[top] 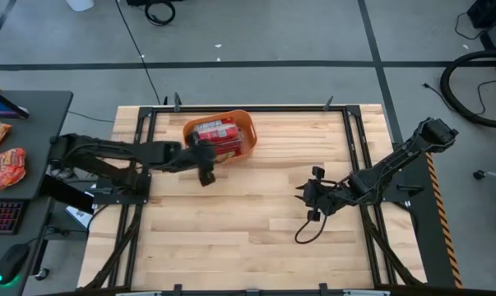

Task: Sort popcorn bags into baskets
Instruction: Return to Home Position

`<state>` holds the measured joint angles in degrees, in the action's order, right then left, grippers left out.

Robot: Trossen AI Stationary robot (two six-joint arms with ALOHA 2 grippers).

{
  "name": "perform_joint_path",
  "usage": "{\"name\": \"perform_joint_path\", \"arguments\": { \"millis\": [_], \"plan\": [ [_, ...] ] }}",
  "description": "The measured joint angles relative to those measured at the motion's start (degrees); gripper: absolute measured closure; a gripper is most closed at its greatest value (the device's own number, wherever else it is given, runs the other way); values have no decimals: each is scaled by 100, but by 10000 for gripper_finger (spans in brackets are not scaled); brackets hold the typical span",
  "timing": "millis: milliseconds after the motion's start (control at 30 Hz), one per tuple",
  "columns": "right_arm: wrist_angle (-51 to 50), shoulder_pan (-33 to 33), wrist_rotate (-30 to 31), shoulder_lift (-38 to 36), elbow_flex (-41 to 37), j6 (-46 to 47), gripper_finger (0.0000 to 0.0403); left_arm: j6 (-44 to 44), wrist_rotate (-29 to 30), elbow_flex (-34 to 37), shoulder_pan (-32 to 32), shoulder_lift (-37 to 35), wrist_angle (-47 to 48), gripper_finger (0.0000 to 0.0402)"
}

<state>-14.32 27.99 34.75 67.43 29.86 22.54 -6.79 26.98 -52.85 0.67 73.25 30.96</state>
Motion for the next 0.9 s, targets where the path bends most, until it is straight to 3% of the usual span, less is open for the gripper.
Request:
{"name": "perform_joint_path", "arguments": {
  "millis": [467,900],
  "plan": [
    [564,13,161,-1268,-477,-200,273,-429,-900,2430,-141,-2245,-2161,230],
    [1196,-30,121,-3136,-1604,-236,273,-814,-924,3922,-352,-4104,-3123,230]
  ]
}}
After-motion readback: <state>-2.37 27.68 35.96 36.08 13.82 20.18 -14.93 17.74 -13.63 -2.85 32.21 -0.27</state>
